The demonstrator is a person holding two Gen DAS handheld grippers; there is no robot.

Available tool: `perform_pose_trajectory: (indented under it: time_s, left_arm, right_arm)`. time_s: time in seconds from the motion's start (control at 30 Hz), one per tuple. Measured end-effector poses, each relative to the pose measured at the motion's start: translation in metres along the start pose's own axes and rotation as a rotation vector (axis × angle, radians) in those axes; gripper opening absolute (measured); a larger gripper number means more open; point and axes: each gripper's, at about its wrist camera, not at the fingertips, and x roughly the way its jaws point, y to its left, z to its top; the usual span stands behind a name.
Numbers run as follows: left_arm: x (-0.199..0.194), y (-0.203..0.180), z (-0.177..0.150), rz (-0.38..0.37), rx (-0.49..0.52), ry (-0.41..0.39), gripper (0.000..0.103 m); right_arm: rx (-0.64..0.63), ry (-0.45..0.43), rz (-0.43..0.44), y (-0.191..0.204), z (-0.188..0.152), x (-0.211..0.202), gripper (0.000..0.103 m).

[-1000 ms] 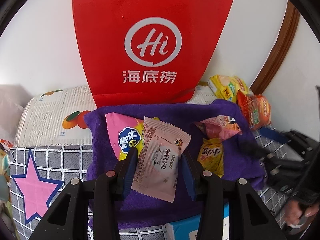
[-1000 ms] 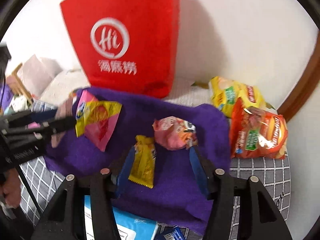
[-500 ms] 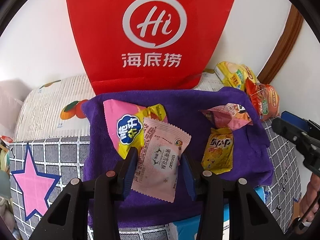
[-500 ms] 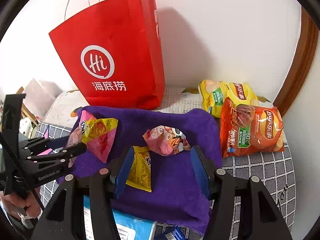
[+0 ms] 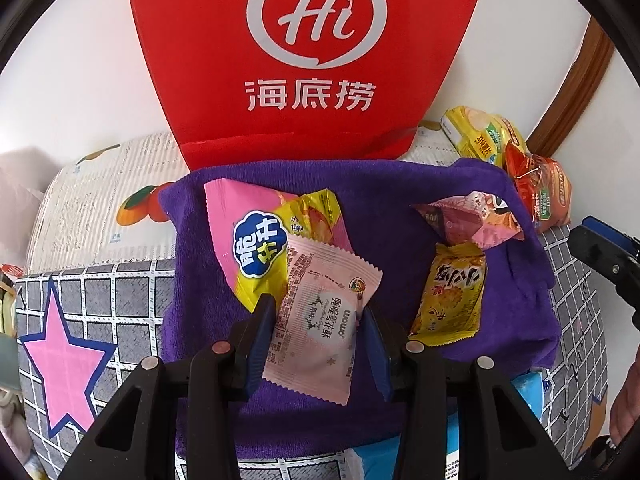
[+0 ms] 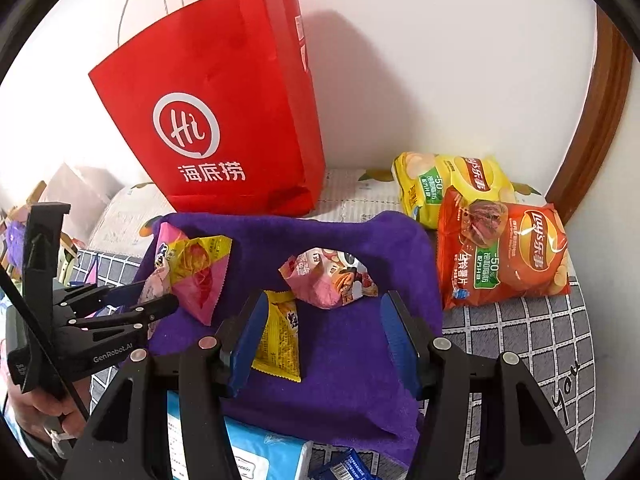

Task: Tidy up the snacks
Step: 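Lower the pale pink sachet onto the towel and open the left tool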

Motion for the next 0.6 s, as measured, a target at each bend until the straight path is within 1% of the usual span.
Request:
perform_pose_trajectory:
  time_s: [0.27, 0.53, 0.57, 0.6]
  left_arm:
    - [0.0085, 0.0027, -0.0010, 0.005, -0.008, 0.021, 0.042]
    - [0.0075, 0.0034, -0.0003, 0.005, -0.014, 0.027, 0.043]
    - [0.0067, 0.0035, -0.0002, 0.005, -0.014, 0.027, 0.043]
    - [0.0056, 0.0036, 0.0001, 0.008, -0.015, 0.028, 0.047]
  right_arm:
    - [0.002, 0.017, 0.002, 0.0014, 0.0000, 0.0024, 0.058]
    - [-0.014, 0.022, 0.006, 0.0057, -0.0001, 0.0031, 0.058]
    - [-0.014, 0.023, 0.006, 0.0061, 0.0000, 0.0030, 0.058]
    - [-0.015, 0.024, 0.007, 0.0066, -0.0001, 0.0031, 0.058]
